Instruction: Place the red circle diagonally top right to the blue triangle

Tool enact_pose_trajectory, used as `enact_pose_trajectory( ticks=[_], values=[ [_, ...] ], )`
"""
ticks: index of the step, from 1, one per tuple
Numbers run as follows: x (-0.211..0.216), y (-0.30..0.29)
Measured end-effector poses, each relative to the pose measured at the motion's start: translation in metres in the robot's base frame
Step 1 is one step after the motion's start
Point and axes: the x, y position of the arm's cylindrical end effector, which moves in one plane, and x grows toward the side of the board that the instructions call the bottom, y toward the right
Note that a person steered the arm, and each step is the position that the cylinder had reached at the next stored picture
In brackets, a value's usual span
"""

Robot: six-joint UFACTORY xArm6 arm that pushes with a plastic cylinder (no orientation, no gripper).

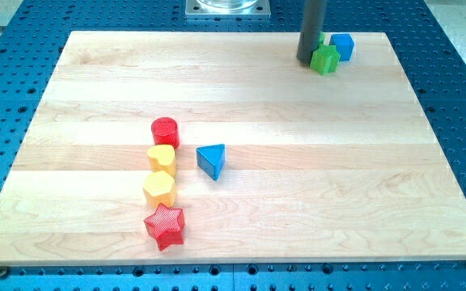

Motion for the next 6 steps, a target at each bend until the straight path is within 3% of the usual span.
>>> enact_pose_trajectory(
  ticks=[1, 2, 3, 4, 5, 6],
  values=[
    [0.022, -0.109],
    [0.097, -0.201],
    [0.167, -0.269],
    [0.190, -0.295],
    [0.195, -0.211],
    [0.166, -0.120]
  ],
)
